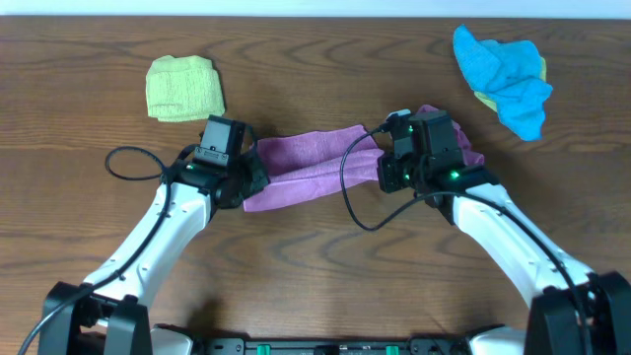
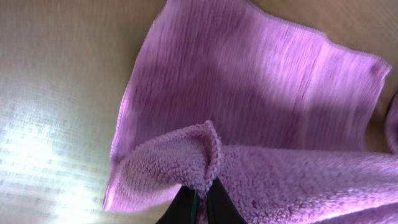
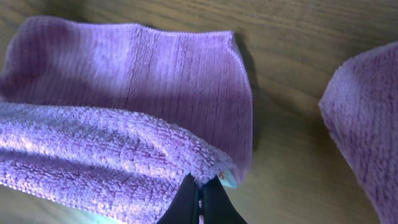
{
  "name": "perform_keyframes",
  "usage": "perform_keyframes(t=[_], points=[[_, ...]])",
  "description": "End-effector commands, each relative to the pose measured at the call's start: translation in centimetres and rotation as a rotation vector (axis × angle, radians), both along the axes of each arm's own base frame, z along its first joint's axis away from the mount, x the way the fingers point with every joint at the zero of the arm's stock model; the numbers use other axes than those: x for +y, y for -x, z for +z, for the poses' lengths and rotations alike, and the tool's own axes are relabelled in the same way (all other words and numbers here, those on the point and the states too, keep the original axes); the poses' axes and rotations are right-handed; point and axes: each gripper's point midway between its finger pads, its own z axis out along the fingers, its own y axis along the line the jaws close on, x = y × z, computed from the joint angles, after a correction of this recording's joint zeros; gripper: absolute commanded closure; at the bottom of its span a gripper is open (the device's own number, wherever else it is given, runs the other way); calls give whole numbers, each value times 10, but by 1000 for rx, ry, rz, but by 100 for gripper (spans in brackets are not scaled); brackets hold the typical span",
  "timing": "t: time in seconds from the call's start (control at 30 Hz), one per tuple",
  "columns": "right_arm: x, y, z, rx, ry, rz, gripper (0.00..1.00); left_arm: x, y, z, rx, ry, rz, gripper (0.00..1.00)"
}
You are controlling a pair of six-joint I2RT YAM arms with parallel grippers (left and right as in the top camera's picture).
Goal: Fold the cloth
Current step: 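Lay the stretched towel flat on the table with both grippers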
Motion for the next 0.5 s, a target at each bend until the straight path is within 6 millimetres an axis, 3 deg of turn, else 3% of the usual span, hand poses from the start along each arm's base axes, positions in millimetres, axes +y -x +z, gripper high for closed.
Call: perform_keyframes(t=[0.0, 0.27, 0.47], points=[[-10, -13, -14, 8, 41, -53, 98, 13, -9, -10, -6, -50, 73, 94], [-3, -51, -22, -6, 78, -44, 98, 25, -37, -7, -98, -72, 132, 94], [1, -75, -25, -13, 97, -41, 98, 29, -55, -22, -115, -60, 165, 94]])
